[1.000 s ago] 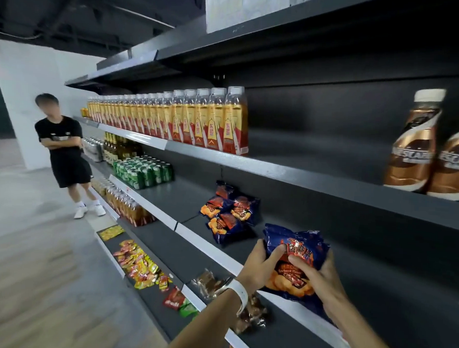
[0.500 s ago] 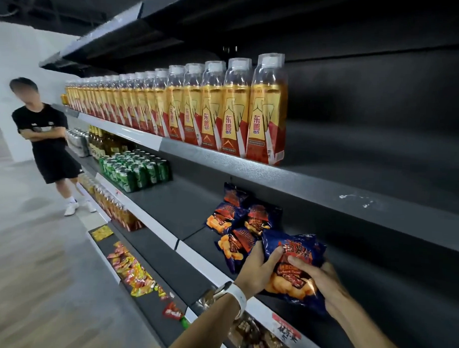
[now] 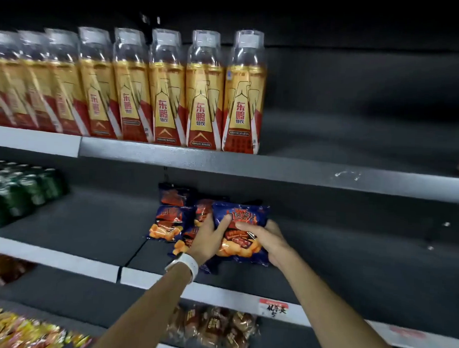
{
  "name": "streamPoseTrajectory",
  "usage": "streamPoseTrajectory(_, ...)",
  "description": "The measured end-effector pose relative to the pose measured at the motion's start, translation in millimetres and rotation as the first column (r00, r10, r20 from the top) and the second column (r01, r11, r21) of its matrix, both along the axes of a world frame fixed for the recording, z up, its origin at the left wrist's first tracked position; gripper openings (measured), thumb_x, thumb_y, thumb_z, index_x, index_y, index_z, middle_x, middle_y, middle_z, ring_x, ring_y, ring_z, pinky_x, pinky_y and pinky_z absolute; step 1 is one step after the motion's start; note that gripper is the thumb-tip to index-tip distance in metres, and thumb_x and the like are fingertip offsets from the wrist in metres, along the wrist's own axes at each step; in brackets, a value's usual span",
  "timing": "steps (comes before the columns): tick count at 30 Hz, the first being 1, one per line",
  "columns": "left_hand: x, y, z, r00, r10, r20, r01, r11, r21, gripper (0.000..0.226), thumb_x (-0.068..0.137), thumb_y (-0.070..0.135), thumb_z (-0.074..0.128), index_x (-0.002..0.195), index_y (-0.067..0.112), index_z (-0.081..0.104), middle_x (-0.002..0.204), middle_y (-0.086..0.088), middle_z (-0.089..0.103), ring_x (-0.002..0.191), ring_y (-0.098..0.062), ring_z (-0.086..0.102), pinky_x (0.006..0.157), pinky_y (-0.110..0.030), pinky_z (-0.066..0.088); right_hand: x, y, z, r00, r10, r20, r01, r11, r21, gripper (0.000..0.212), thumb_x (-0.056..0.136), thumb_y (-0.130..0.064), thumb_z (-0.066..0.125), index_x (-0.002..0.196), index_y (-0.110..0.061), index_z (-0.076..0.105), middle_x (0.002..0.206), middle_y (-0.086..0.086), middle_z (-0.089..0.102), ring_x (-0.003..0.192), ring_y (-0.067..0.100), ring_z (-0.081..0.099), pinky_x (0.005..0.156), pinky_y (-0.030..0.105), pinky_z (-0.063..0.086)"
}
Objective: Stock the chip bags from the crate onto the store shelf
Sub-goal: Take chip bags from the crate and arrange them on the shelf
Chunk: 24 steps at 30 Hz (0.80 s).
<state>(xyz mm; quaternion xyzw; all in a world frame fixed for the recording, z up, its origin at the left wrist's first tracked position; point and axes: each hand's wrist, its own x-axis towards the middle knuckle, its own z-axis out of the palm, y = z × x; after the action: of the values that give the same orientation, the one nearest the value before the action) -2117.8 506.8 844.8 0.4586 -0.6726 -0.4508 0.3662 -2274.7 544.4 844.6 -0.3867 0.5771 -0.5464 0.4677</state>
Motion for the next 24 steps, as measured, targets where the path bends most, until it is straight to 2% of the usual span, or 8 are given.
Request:
streamPoseTrajectory(4, 15.1, -3.8, 3.2, 0.998, -0.06, 0.003, 0.06, 0.997, 0.041, 0.067, 0.098, 0.051, 0.044, 0.152, 0.015, 0.027, 0.146, 0.001, 0.041, 0.14, -0.019, 0.034, 0.103, -0.019, 0.023, 21.5, 10.8, 6.7, 0.995, -0.1, -0.017, 0.099, 0.995, -0.027, 0.044, 0.066, -0.02, 0.091, 0.106, -0.015, 0.073, 0.094, 0.008, 0.078, 0.087, 0.026, 0.076, 0.085, 0.046, 0.06)
streamPoseTrajectory(7, 22.5, -1.4, 5.5, 0.994, -0.108, -0.028, 0.11, 0.992, 0.063, 0.076, 0.092, 0.062, 0.044, 0.152, 0.018, 0.028, 0.154, 0.001, 0.035, 0.142, -0.019, 0.033, 0.114, -0.029, 0.022, 31.5, 22.4, 10.9, 0.988, -0.152, -0.024, 0.151, 0.987, -0.047, 0.04, 0.067, -0.018, 0.09, 0.103, -0.018, 0.072, 0.093, 0.004, 0.078, 0.084, 0.021, 0.076, 0.08, 0.038, 0.061)
streamPoseTrajectory(11, 31.4, 1.5, 9.7, 0.975, -0.178, -0.133, 0.193, 0.975, 0.111, 0.064, 0.095, 0.057, 0.046, 0.148, 0.024, 0.033, 0.144, 0.004, 0.045, 0.123, -0.013, 0.046, 0.108, -0.029, 0.031, 41.4, 31.2, 13.5, 0.98, -0.197, -0.014, 0.196, 0.979, -0.059, 0.045, 0.066, -0.017, 0.091, 0.105, -0.019, 0.07, 0.093, 0.004, 0.078, 0.085, 0.022, 0.076, 0.084, 0.043, 0.061)
streamPoseTrajectory(16, 39.1, 10.3, 21.3, 0.953, -0.215, -0.214, 0.246, 0.96, 0.133, 0.056, 0.099, 0.05, 0.043, 0.147, 0.024, 0.032, 0.131, 0.014, 0.043, 0.11, -0.006, 0.044, 0.094, -0.024, 0.031, 46.9, 36.5, 17.3, 0.979, -0.204, -0.017, 0.202, 0.977, -0.073, 0.054, 0.065, -0.022, 0.092, 0.113, -0.02, 0.067, 0.098, 0.004, 0.078, 0.09, 0.023, 0.075, 0.088, 0.046, 0.059)
streamPoseTrajectory(17, 40.6, 11.5, 24.0, 0.95, -0.226, -0.217, 0.259, 0.956, 0.139, 0.056, 0.099, 0.048, 0.043, 0.148, 0.023, 0.03, 0.132, 0.013, 0.043, 0.111, -0.007, 0.044, 0.093, -0.023, 0.03, 47.4, 36.9, 18.4, 0.979, -0.205, -0.016, 0.203, 0.976, -0.076, 0.054, 0.065, -0.022, 0.091, 0.114, -0.02, 0.067, 0.099, 0.004, 0.078, 0.09, 0.023, 0.075, 0.088, 0.046, 0.059)
streamPoseTrajectory(19, 44.0, 11.8, 26.9, 0.95, -0.236, -0.205, 0.267, 0.954, 0.139, 0.062, 0.099, 0.049, 0.044, 0.151, 0.021, 0.025, 0.143, 0.005, 0.043, 0.127, -0.015, 0.043, 0.094, -0.024, 0.027, 48.1, 37.0, 20.7, 0.981, -0.196, -0.007, 0.194, 0.978, -0.08, 0.056, 0.065, -0.023, 0.091, 0.115, -0.021, 0.066, 0.1, 0.004, 0.077, 0.091, 0.024, 0.075, 0.089, 0.047, 0.059)
streamPoseTrajectory(21, 47.5, 12.4, 29.8, 0.955, -0.235, -0.182, 0.264, 0.953, 0.15, 0.065, 0.098, 0.051, 0.043, 0.153, 0.022, 0.022, 0.154, -0.001, 0.034, 0.14, -0.021, 0.034, 0.101, -0.028, 0.026, 49.7, 36.7, 22.0, 0.983, -0.184, -0.009, 0.182, 0.98, -0.079, 0.059, 0.064, -0.025, 0.092, 0.116, -0.021, 0.065, 0.101, 0.005, 0.077, 0.092, 0.025, 0.075, 0.089, 0.048, 0.059)
streamPoseTrajectory(24, 49.0, 12.7, 31.4, 0.964, -0.224, -0.145, 0.245, 0.958, 0.146, 0.065, 0.098, 0.053, 0.042, 0.153, 0.025, 0.021, 0.157, 0.0, 0.031, 0.143, -0.022, 0.03, 0.107, -0.032, 0.025, 51.0, 36.4, 22.7, 0.984, -0.18, -0.009, 0.179, 0.981, -0.078, 0.058, 0.066, -0.025, 0.091, 0.116, -0.021, 0.064, 0.101, 0.005, 0.077, 0.091, 0.024, 0.075, 0.088, 0.048, 0.059)
